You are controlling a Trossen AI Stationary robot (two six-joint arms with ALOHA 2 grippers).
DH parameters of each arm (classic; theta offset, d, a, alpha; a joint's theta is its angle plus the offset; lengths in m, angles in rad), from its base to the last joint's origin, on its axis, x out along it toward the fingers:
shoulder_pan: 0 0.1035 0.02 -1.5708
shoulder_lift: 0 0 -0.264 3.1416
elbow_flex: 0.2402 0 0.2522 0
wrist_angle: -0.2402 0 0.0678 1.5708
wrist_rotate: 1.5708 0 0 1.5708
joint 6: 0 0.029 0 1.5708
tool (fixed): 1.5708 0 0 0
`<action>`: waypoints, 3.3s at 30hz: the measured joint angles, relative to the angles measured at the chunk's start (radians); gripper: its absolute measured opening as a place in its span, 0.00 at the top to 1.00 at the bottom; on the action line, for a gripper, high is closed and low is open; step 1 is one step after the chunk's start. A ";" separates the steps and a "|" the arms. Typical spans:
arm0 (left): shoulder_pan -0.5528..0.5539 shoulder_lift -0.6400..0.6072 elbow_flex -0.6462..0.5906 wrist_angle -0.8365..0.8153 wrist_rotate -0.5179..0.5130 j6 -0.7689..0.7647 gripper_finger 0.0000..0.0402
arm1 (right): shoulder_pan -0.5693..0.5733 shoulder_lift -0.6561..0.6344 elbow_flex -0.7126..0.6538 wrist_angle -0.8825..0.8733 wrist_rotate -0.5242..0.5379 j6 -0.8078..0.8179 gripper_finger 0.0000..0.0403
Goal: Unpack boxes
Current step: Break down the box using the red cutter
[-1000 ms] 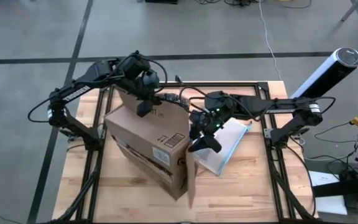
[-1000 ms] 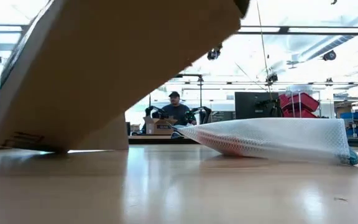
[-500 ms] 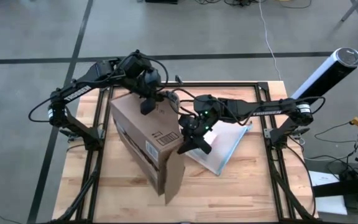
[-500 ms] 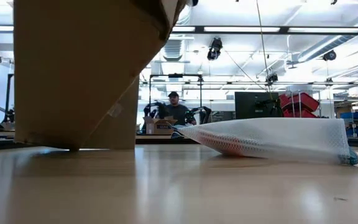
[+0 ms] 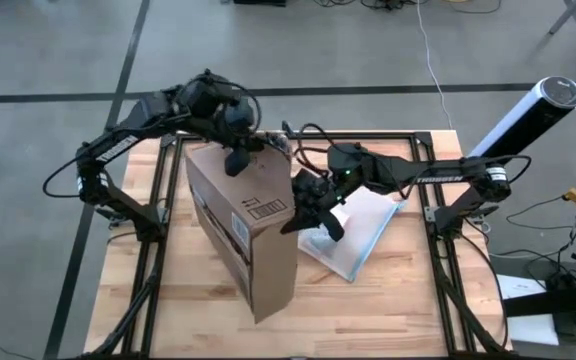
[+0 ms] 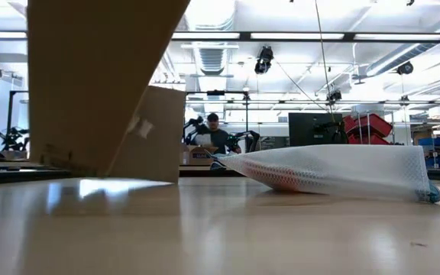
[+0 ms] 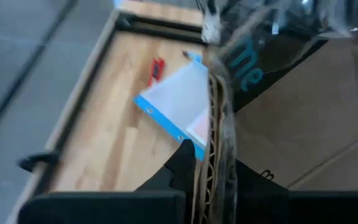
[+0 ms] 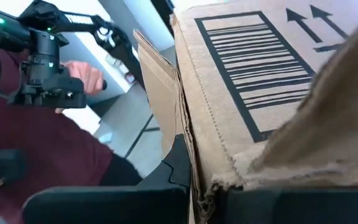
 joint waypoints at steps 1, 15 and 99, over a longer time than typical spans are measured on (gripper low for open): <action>0.000 -0.004 0.025 -0.009 -0.019 0.011 0.91 | -0.002 -0.003 0.000 0.003 0.009 -0.002 1.00; 0.002 -0.079 0.212 -0.108 -0.146 0.073 0.53 | -0.041 -0.028 0.001 0.074 0.091 0.014 1.00; -0.029 -0.428 -1.180 1.283 0.011 -0.427 0.55 | -0.192 -0.217 0.065 0.477 0.581 -0.134 1.00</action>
